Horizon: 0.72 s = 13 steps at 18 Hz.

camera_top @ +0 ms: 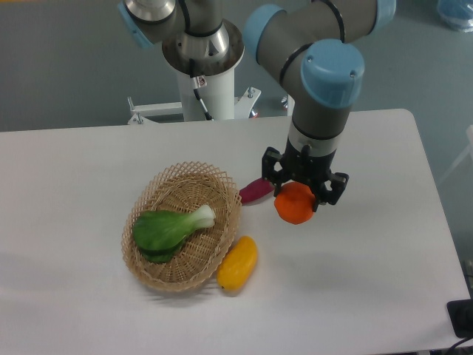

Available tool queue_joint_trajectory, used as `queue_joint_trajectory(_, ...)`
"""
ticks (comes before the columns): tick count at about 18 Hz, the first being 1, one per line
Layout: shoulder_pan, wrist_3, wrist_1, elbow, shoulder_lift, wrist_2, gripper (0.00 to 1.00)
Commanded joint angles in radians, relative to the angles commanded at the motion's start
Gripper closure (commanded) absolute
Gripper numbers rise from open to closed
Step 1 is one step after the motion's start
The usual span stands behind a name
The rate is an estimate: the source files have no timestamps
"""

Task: Place the orange on the table
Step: 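Lift the held orange with the gripper and carry it away from the basket, then lower the held orange down onto the table surface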

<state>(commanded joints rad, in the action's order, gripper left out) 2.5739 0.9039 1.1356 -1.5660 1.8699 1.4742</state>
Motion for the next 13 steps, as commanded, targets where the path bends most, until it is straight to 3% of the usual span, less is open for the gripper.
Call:
queue_joint_trajectory(2, 0.018, -0.075, -0.054, -0.032, 0.005, 0.002, 0.37)
queue_joint_trajectory(9, 0.063, -0.247, -0.066, -0.080, 0.051, 0.006, 0.37)
queue_joint_trajectory(13, 0.060, -0.321, -0.117, -0.098, 0.058, 0.041, 0.37)
